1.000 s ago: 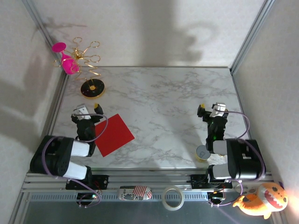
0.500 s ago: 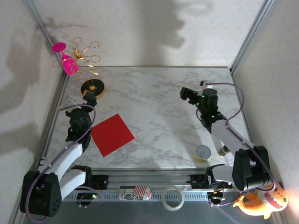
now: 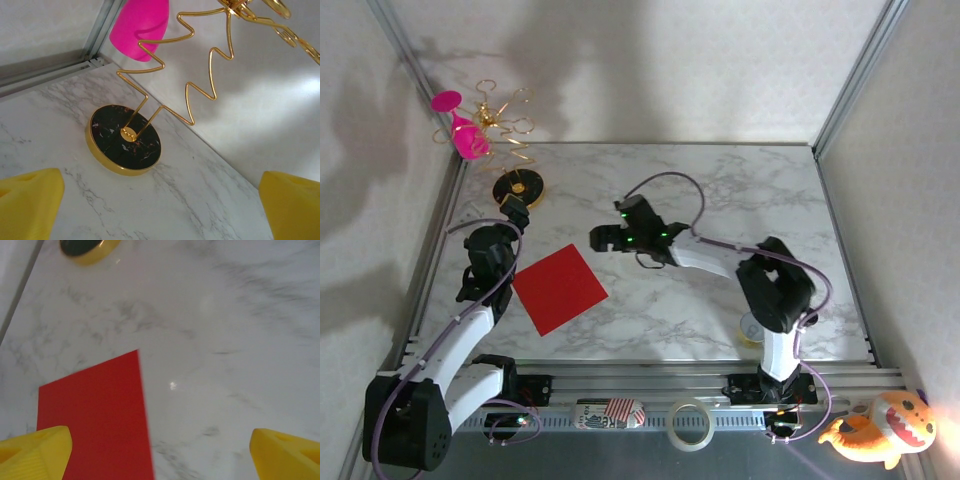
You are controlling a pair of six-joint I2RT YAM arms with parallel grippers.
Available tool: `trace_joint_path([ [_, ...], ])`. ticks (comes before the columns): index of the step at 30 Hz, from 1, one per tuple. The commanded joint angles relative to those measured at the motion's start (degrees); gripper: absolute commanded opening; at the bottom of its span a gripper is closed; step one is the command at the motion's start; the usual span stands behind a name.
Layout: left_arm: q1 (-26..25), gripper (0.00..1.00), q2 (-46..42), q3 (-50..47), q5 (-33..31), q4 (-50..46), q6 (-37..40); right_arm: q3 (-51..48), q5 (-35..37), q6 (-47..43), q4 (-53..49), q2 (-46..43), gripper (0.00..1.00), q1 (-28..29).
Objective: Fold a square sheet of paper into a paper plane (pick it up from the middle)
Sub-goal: Move the square sheet of paper to the center of the table.
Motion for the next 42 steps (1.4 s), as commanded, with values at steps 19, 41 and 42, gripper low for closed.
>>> trace_joint_path([
  [19, 0.0, 0.99, -3.2, 0.1, -3.8, -2.6, 2.7, 29.4, -8.1, -1.0, -17.8, 24.2, 0.67, 6.6],
  [41, 0.0, 0.99, 2.7, 2.5, 3.5, -2.6, 2.6, -3.3, 12.3, 12.5, -12.9, 5.0, 0.68, -7.4],
  [42, 0.0, 0.99, 3.2, 2.7, 4.1, -2.6, 2.5, -4.9, 12.8, 11.9, -12.6, 3.7, 0.67, -8.3],
])
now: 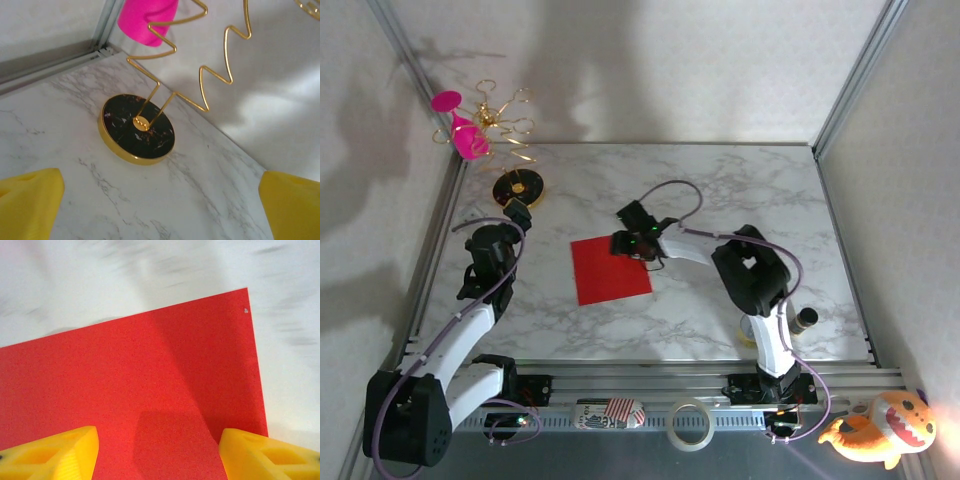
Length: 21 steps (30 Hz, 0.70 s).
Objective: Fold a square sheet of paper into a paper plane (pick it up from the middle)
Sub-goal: Move the square sheet of paper to the center of the table.
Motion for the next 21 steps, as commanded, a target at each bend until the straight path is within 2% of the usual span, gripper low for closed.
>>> trace_joint_path([
  [1, -0.1, 0.99, 1.4, 2.5, 4.2, -0.4, 1.0, -7.2, 5.9, 0.9, -1.3, -3.6, 0.67, -3.4],
  [7, -0.3, 0.99, 6.3, 5.5, 9.3, -2.5, 0.6, -10.3, 2.6, -7.7, 0.4, -6.7, 0.67, -6.7],
  [10, -0.8, 0.99, 10.2, 8.7, 13.0, -6.5, 0.4, -9.8, -2.6, -8.0, 3.9, -9.6, 0.67, -7.0],
  [12, -2.0, 0.99, 13.4, 11.9, 15.4, -10.4, 0.5, -10.0, -3.4, -7.1, 7.1, -13.0, 0.69, -7.2],
  [17, -9.5, 0.99, 23.0, 22.6, 14.3, -24.3, -1.5, -15.5, 4.9, -5.5, 12.2, -23.4, 0.81, -10.7],
  [19, -13.0, 0.99, 26.8, 25.8, 15.2, -27.0, -3.4, -19.6, 8.6, -7.6, 13.6, -27.2, 0.91, -13.7],
  [21, -16.2, 0.99, 30.3, 28.5, 15.7, -28.9, -5.5, -23.1, 9.2, -11.1, 15.6, -30.1, 0.99, -17.1],
])
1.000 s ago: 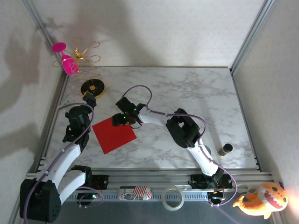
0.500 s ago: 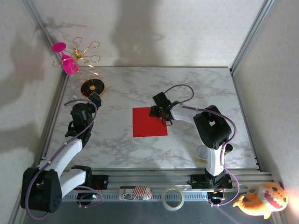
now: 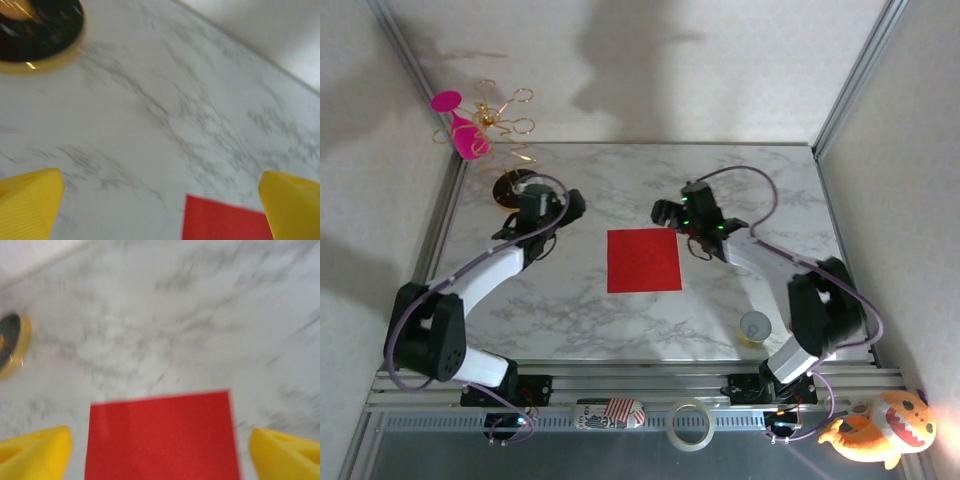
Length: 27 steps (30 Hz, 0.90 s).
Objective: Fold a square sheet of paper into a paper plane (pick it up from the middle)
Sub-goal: Move the square sheet of paper to the center of the table.
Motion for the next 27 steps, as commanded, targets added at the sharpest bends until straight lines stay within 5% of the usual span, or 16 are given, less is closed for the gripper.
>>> trace_joint_path([
  [1, -5.3, 0.99, 5.4, 4.9, 2.2, -9.9, -3.8, -5.9, 4.6, -6.0, 3.5, -3.6, 0.99, -5.9],
  [12, -22.7, 0.99, 25.2, 24.4, -9.6, -24.7, -5.2, -12.9, -2.5, -13.4, 7.3, -6.8, 0.99, -19.9],
  [27, -26.5, 0.95, 38.4, 36.7, -8.5, -32.6, -9.0, -10.2, -4.5, -13.0, 3.3, -5.5, 0.99, -22.0],
])
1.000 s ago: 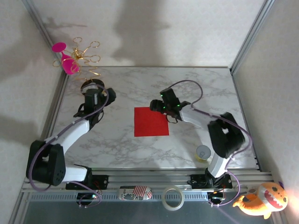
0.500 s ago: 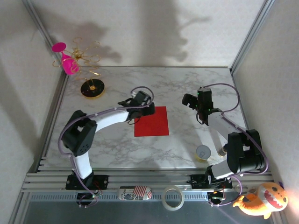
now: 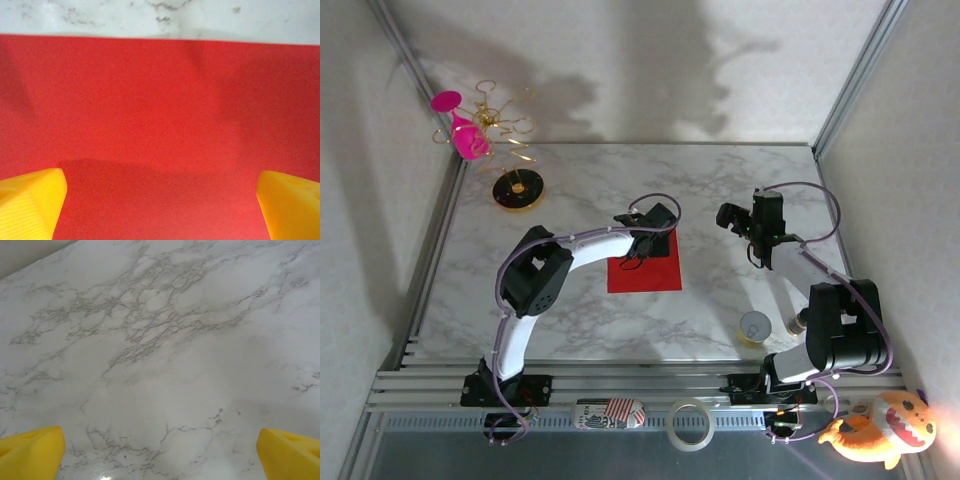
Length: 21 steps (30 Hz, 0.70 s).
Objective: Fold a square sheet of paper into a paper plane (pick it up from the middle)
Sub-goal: Move the square sheet of paper to the center of the table, then first fold the square sheet of paper in half at the center of the table.
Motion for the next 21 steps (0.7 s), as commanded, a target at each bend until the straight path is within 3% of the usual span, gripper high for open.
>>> trace_joint_path([
  [1, -0.4, 0.94, 1.5, 2.1, 0.3, -3.1, -1.1, 1.8, -0.8, -0.8, -1.0, -0.3, 0.99, -0.2],
  [21, -1.4, 0.92, 4.4, 0.2, -0.2, -4.1, 1.2, 1.7, -2.2, -0.4, -1.5, -0.9, 0.99, -0.2],
])
